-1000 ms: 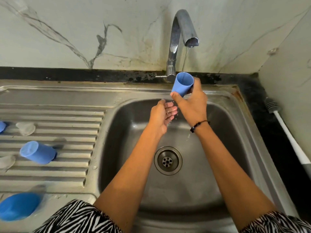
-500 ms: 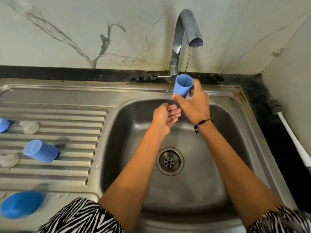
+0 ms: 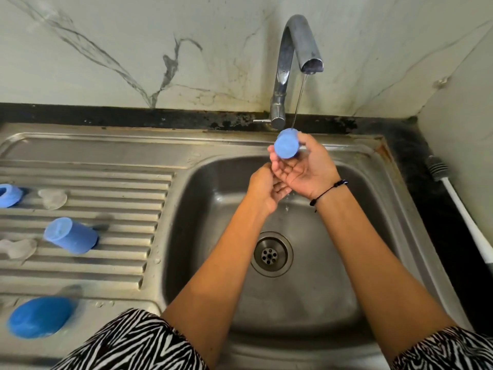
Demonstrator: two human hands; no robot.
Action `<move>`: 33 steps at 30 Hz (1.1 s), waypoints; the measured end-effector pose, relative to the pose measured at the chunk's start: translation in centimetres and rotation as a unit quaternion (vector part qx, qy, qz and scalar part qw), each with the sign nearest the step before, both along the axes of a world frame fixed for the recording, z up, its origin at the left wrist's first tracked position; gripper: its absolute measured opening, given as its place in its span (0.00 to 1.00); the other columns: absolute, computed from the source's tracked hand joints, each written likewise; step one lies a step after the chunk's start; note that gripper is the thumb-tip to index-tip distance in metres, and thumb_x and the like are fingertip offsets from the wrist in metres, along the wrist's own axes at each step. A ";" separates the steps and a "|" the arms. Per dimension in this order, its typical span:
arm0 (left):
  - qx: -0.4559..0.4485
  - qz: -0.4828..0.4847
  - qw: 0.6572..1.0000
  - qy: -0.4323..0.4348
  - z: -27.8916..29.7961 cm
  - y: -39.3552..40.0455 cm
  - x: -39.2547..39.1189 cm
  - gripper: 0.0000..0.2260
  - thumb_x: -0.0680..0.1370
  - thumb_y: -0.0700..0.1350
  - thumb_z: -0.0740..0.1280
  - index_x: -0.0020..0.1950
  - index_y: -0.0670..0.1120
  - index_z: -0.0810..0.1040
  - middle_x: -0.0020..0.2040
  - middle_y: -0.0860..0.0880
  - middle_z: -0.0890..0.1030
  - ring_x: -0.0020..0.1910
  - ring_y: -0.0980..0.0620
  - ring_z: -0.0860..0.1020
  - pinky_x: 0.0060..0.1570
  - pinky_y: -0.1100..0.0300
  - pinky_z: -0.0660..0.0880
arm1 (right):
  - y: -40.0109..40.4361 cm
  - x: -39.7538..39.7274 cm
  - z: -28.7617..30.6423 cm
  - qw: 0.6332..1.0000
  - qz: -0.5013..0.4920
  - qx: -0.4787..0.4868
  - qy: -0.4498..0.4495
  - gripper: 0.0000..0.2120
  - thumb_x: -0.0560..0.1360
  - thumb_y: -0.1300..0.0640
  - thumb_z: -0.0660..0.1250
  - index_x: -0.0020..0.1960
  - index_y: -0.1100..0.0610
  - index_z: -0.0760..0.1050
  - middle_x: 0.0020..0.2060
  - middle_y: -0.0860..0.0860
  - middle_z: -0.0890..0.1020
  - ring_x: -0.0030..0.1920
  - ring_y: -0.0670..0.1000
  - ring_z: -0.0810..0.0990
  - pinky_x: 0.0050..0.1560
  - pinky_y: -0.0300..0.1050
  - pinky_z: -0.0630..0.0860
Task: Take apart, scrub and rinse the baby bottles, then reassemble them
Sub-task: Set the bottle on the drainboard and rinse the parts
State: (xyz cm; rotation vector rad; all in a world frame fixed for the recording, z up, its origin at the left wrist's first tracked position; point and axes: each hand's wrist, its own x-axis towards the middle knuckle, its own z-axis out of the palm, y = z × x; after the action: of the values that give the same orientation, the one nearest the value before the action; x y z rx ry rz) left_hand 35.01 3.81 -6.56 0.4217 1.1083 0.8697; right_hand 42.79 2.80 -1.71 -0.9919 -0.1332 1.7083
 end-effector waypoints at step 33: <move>0.013 0.014 0.999 0.041 1.2 -1.4 -2.0 0.09 0.78 0.38 0.56 0.42 0.42 0.76 0.35 0.45 0.79 0.33 0.51 0.77 0.39 0.60 0.74 | -0.9 0.0 -0.6 0.871 0.078 0.110 -0.472 0.12 0.73 0.56 0.68 0.55 0.56 0.70 0.45 0.57 0.82 0.40 0.54 0.82 0.43 0.50 0.81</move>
State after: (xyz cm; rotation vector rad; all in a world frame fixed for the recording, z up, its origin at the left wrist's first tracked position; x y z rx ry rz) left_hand 32.97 2.42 -5.35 0.4686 1.1824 0.8998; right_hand 42.83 1.87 -2.34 -1.5898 -1.0418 1.1604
